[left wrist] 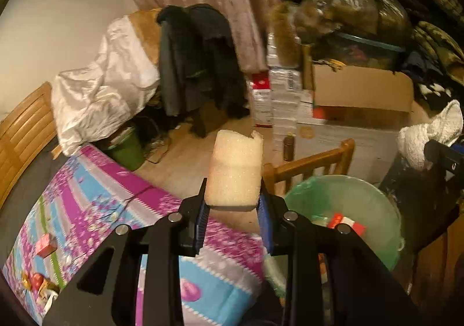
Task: Collect trash
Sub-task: 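Carry the sponge block and white towel over the green wastebasket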
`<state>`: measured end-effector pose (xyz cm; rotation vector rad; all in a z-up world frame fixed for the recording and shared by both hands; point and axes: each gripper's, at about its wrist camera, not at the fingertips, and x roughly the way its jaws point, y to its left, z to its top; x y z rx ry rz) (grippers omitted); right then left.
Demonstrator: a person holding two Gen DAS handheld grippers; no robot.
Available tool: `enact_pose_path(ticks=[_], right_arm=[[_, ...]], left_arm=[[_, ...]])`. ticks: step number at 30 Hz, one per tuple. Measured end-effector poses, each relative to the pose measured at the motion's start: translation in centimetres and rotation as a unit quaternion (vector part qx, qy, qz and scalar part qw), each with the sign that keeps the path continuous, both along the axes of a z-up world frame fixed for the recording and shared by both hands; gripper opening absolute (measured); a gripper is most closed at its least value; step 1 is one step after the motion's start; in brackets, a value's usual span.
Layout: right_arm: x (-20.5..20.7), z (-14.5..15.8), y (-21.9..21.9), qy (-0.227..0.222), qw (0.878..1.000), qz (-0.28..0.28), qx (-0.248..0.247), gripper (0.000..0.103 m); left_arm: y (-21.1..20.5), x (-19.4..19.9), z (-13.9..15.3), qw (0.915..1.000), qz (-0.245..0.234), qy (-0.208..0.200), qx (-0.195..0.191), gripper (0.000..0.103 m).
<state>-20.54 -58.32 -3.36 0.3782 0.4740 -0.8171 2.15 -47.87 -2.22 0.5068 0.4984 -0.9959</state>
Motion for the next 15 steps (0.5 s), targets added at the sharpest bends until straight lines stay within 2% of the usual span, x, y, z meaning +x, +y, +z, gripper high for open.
enact_pose_path(ticks=[4,9,15], right_arm=[[-1.1,-1.0,-1.0,0.021,1.0,-0.013,0.01,0.021],[-1.6,-2.2,-1.8,0.023,0.999,-0.012,0.032,0.021],[-1.3,-3.1,-1.7,0.024,0.999,-0.007,0.043,0.021]], left_arm=[[-1.9,-1.1,-0.7,0.9996,-0.02,0.017,0.009,0.028],[-3.3,-3.0,-1.9,0.9985,-0.049,0.008,0.026,0.028],[-4.2,-3.6,-2.7,0.9977,-0.056,0.012,0.037,0.028]])
